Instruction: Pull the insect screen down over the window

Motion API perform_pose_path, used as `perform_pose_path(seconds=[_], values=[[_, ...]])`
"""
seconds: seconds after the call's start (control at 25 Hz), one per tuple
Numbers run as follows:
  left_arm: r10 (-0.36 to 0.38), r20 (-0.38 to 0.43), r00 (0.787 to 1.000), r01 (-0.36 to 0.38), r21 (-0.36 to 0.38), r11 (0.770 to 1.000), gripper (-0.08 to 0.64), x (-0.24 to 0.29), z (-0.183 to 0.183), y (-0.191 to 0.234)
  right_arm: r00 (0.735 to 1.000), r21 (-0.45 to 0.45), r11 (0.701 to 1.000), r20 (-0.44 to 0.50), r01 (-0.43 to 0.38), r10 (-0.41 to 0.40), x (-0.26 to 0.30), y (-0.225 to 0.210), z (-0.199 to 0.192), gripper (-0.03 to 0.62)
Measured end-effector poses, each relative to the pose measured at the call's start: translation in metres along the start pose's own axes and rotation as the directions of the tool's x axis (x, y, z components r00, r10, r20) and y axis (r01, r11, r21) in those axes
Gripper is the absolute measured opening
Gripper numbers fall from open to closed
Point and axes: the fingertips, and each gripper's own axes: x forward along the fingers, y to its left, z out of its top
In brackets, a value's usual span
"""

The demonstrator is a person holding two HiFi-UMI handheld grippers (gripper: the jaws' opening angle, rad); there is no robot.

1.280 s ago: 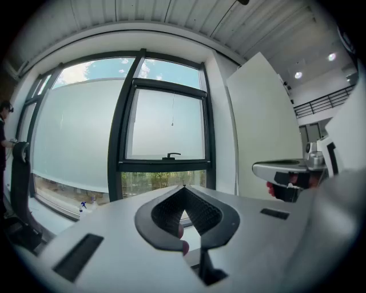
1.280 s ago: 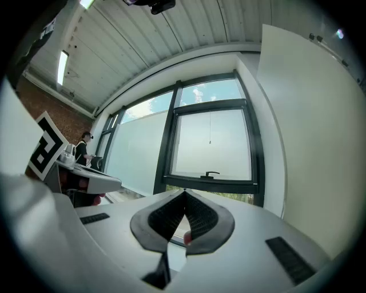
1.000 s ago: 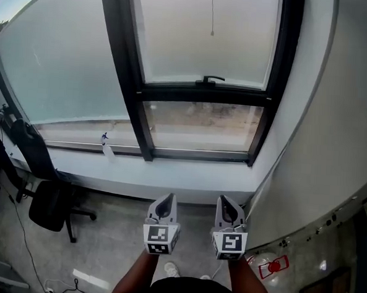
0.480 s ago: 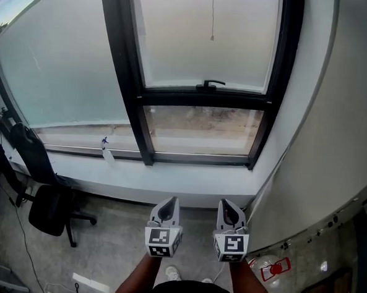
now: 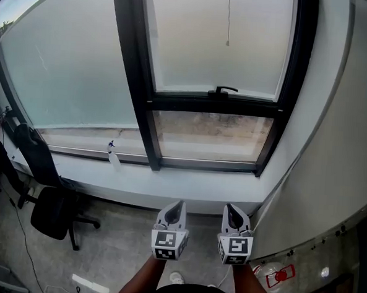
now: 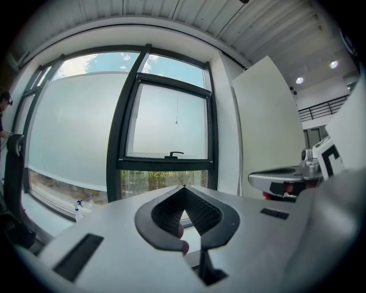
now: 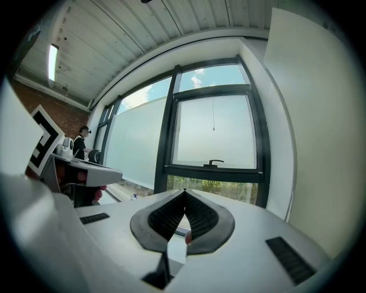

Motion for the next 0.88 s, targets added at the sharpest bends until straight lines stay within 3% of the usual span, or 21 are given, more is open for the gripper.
perform_pose_path(seconds=[0.28,0.64,0.88], values=[[-0.018,0.019,1.0,0.018,0.002,1.0,0.003,0.007,0.01,0.032,0.999,-0.011,0.999,0.01,0.038,-0.038,0.021,0.016,0.006,0.003],[-0.064,-0.013,0.998,0.064,0.004,0.998,0.003,0.021,-0.003,0.06,0.998,-0.033,0.998,0.02,0.052,-0.052,0.049,0.039,0.012,0.003],[-0.054,-0.025,0.998,0.054,-0.026,0.998,0.003,0.053,0.002,0.071,0.999,-0.067,0.997,0.02,0.049,-0.048,0.081,0.023,0.013,0.003]])
